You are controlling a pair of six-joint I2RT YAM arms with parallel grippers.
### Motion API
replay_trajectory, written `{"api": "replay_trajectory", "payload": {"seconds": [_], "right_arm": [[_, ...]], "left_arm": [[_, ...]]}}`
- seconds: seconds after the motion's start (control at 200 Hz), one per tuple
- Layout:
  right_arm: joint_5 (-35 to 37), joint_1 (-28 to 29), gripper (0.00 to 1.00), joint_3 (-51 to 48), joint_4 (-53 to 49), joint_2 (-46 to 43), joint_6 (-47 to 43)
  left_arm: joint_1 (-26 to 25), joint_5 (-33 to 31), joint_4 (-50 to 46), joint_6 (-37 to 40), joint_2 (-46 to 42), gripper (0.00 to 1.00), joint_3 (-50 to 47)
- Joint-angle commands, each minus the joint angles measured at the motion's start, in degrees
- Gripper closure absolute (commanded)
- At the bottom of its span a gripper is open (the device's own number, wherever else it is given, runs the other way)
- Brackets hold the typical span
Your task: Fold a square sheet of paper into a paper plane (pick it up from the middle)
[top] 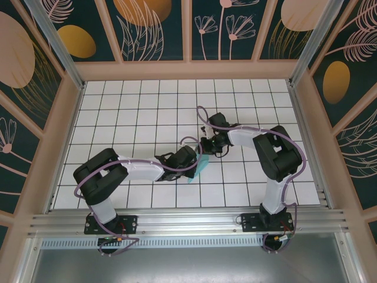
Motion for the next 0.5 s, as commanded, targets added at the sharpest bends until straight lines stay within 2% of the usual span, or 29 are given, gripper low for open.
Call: {"api": "replay_trajectory", "payload": {"seconds": [0.0,0.185,0.355,0.495], "right_arm": [[-1.31,0.02,0.87,-0.93,1.48,-0.14,1.91],[-5.2,-2.3,0.84,-1.59,4.35,-4.84,4.7],[-4.39,-4.36,0.82,-4.91,6.41,-11.67,7.25],[-6.83,-4.84,0.87,-11.77,10.55,-16.94,10.44]], "left_arm": [[0.27,-0.17,-0.51,-0.48,0.06,0.94,-0.33],[0.29,-0.1,-0.18,-0.27,-0.43,0.94,-0.42],[0.27,0.1,0.51,-0.8,-0.63,0.94,-0.77],[0.27,0.69,1.38,-1.22,-1.3,0.94,-0.61]]}}
